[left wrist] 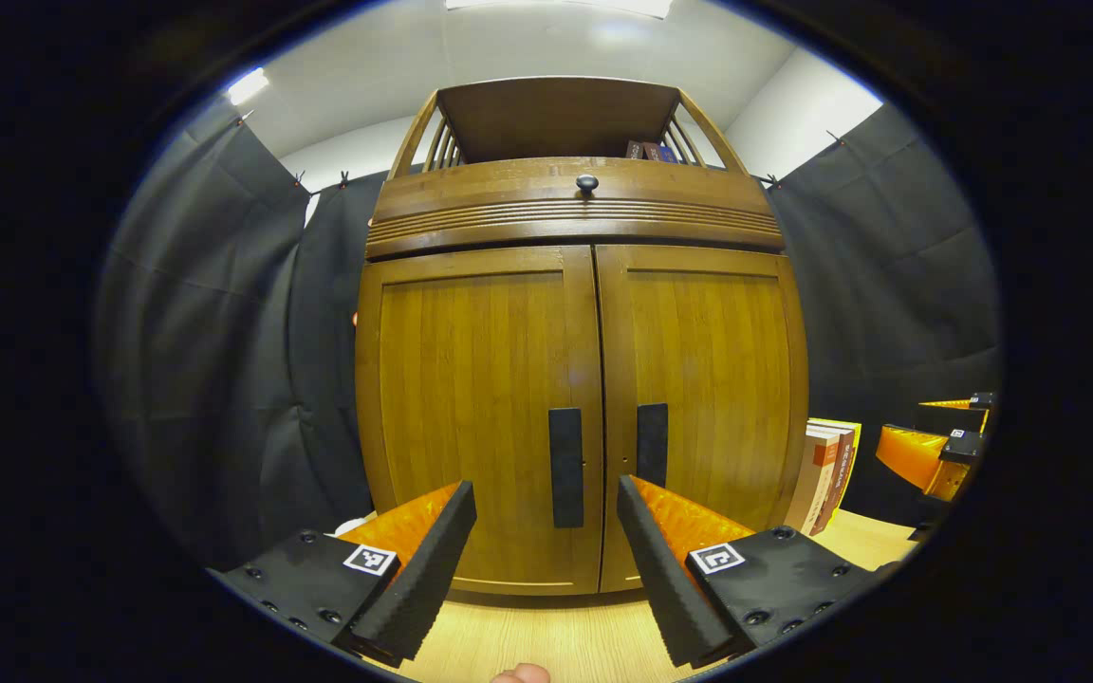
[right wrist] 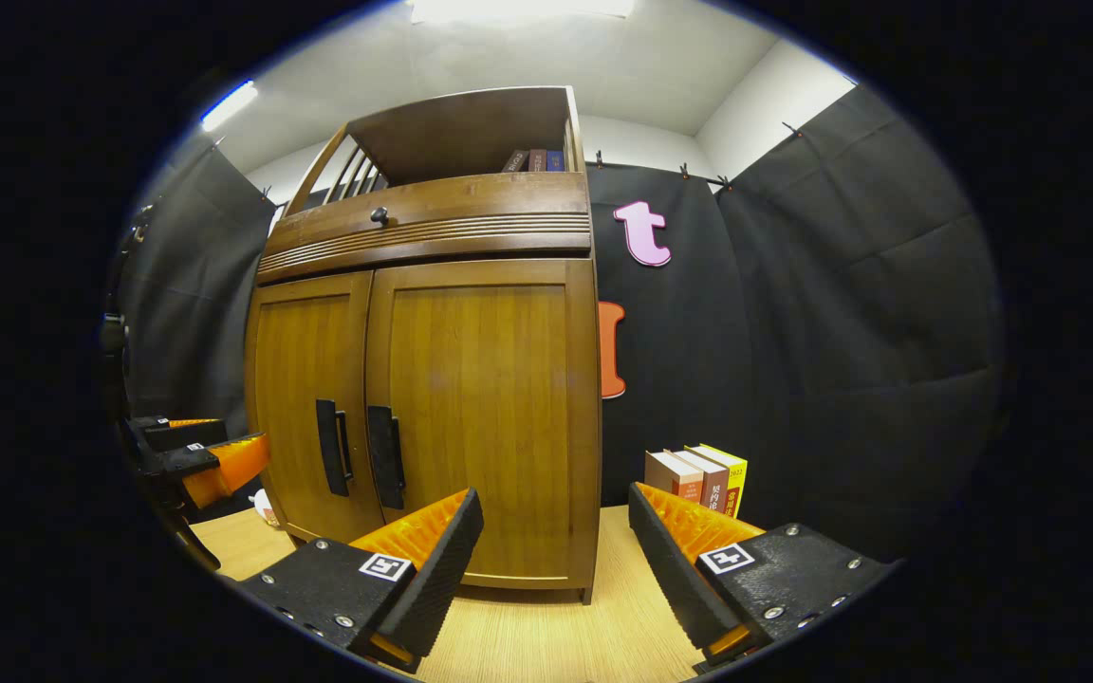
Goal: Open the right door of the double-door shoe cabinet with the right hand, and open the left door with the left hand.
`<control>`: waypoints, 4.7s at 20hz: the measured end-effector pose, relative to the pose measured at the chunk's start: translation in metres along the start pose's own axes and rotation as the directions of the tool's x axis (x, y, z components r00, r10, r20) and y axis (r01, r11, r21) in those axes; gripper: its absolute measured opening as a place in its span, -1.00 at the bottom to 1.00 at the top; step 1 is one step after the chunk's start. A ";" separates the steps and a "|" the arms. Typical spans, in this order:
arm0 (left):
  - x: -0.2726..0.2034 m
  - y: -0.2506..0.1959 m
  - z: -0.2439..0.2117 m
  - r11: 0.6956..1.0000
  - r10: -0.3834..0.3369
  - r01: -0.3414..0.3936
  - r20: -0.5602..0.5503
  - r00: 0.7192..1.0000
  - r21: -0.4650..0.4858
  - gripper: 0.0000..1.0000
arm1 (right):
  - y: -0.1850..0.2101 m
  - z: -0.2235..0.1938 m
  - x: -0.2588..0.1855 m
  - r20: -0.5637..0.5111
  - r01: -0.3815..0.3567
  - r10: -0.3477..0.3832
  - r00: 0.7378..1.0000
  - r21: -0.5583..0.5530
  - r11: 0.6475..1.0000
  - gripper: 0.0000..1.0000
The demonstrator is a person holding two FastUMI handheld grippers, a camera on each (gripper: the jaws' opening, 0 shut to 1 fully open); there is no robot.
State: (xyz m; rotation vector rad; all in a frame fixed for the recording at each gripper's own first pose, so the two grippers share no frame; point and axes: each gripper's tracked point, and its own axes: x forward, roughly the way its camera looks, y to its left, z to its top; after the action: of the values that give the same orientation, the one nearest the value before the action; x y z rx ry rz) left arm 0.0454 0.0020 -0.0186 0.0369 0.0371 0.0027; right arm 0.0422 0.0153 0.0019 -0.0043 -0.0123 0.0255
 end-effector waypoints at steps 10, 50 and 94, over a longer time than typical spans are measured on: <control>-0.013 0.014 0.001 0.999 0.033 -0.033 0.004 0.999 -0.016 0.87 | 0.031 0.009 -0.001 0.021 -0.063 0.063 0.998 -0.004 0.998 0.89; -0.048 0.086 -0.007 0.987 0.163 -0.163 -0.012 0.987 -0.011 0.93 | 0.199 -0.050 0.176 -0.092 -0.211 0.214 0.972 0.040 0.977 -0.27; -0.063 0.008 -0.008 0.999 0.030 -0.031 -0.035 0.999 -0.026 0.87 | 0.020 -0.024 -0.025 -0.188 -0.243 0.235 0.954 -0.016 0.970 -0.68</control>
State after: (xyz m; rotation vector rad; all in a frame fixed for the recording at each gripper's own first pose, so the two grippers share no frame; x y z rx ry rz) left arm -0.0174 0.0097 -0.0238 0.0109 0.0716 0.0340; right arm 0.0167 0.0348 -0.0227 -0.0471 0.1743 0.2676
